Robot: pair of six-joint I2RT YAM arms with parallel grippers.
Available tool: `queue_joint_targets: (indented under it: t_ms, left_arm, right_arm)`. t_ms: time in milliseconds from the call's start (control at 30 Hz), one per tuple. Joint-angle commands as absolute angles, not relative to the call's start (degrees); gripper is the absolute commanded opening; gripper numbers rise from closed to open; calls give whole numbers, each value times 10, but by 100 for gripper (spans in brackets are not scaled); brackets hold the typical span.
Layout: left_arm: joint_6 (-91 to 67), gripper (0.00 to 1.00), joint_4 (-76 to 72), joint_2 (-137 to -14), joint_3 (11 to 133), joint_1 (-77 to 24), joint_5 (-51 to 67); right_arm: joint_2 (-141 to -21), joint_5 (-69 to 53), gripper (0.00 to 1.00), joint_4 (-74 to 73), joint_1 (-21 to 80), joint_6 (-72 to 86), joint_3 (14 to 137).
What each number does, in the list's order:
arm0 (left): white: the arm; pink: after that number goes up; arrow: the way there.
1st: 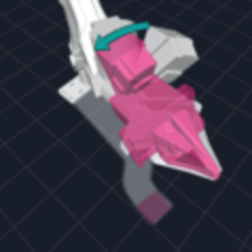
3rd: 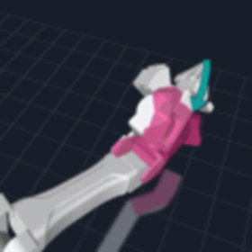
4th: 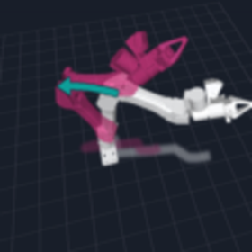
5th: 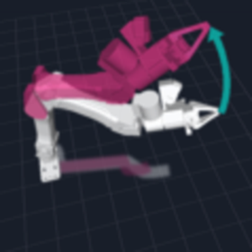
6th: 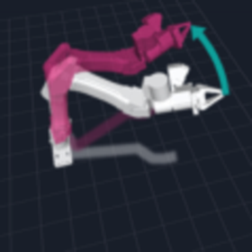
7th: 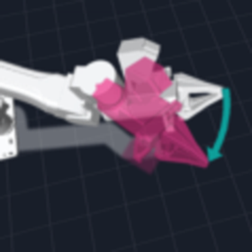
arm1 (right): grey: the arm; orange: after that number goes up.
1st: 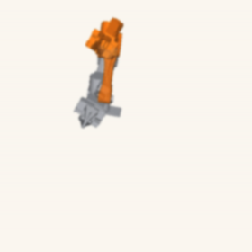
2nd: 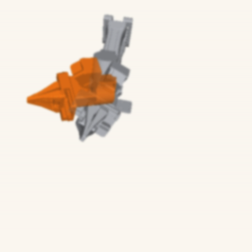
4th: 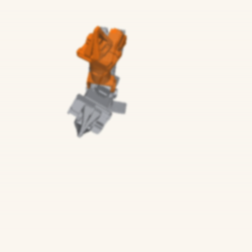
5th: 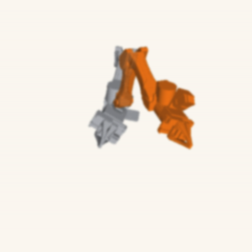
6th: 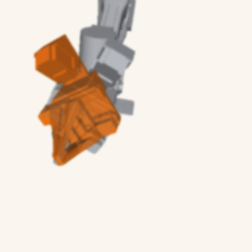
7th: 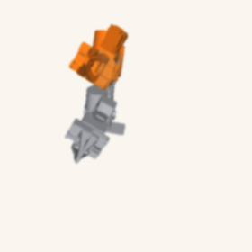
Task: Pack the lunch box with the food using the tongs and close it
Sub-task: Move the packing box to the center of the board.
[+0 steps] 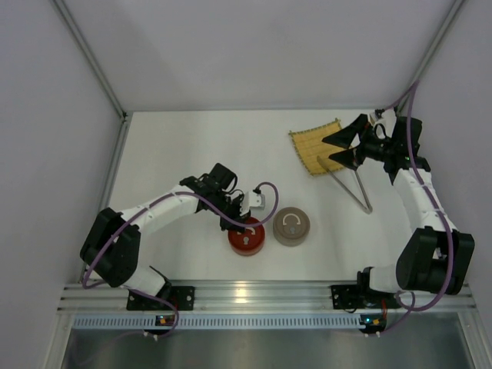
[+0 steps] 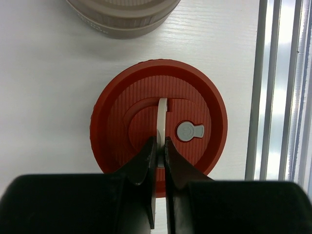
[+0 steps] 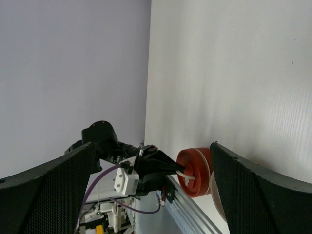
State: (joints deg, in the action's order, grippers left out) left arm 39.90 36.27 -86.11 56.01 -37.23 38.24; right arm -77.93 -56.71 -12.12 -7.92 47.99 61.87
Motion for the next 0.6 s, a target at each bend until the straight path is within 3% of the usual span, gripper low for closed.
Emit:
queue_joint_targets:
  t_ms: [0, 567]
  left_arm:
    - [388, 0, 364, -881, 547, -374, 361]
    - [417, 0, 352, -891, 560, -339, 314]
  right_arm:
    - [-761, -574, 99, -135, -85, 466, 625]
    - [-762, -574, 99, -135, -85, 463, 621]
